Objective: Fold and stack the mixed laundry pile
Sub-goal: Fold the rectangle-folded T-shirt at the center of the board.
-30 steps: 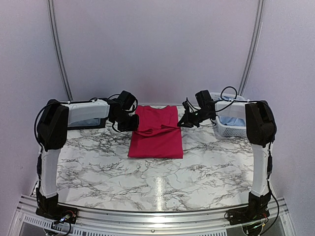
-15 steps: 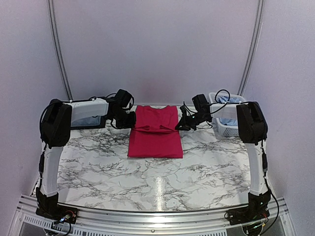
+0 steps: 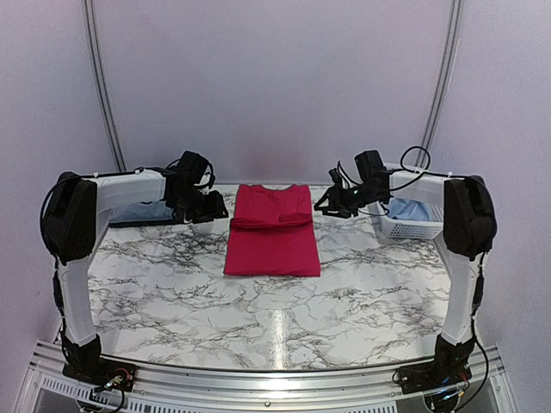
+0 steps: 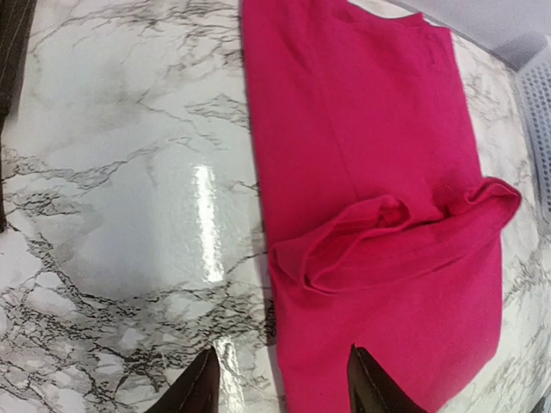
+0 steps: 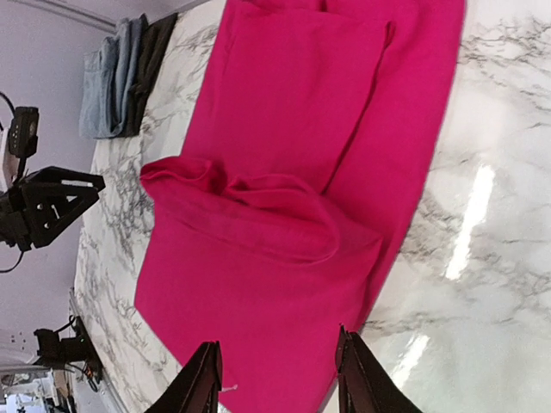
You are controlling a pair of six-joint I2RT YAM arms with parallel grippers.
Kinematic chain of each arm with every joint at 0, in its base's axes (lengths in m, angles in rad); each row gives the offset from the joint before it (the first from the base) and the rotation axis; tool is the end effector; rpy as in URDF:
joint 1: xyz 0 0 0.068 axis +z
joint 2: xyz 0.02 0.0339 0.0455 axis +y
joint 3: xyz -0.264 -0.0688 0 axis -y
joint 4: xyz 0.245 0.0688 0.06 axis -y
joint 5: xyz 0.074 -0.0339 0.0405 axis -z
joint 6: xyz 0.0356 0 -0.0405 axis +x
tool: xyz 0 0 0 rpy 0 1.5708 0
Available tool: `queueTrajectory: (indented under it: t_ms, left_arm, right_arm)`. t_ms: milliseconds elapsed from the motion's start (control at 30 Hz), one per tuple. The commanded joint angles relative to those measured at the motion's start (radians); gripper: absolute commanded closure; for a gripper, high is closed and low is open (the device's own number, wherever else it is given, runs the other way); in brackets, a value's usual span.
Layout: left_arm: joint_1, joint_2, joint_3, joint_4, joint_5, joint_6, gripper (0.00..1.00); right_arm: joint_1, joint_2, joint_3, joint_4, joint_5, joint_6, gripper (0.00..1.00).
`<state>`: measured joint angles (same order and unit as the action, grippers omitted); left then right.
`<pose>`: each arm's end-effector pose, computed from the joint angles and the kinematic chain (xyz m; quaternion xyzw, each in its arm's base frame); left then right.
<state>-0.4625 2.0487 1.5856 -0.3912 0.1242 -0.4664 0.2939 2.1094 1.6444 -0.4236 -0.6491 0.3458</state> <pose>0.4090 -0.2088 0.2097 0.0199 0.9347 -0.2087 0.2869 0.4396 0.1555 0.2044 -0.0835 0.8957 0.3850 0.2065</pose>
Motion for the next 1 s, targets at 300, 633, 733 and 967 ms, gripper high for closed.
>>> queueTrajectory:
  t_ms: [300, 633, 733, 967]
  left_arm:
    - [-0.054, 0.092, 0.032, 0.112, 0.229, 0.061, 0.79]
    - [-0.006, 0.275, 0.251, 0.108, 0.197, 0.043, 0.77]
    - [0.018, 0.336, 0.351, 0.104, 0.2, 0.017, 0.72]
    - [0.024, 0.203, 0.295, 0.085, 0.238, 0.014, 0.58]
  right_arm:
    - [0.128, 0.123, 0.002, 0.106, -0.091, 0.042, 0.77]
    - [0.054, 0.286, 0.221, 0.112, -0.057, 0.1, 0.78]
    - [0.034, 0.326, 0.271, 0.098, -0.064, 0.107, 0.76]
    - [0.03, 0.178, 0.204, 0.071, -0.136, 0.087, 0.68]
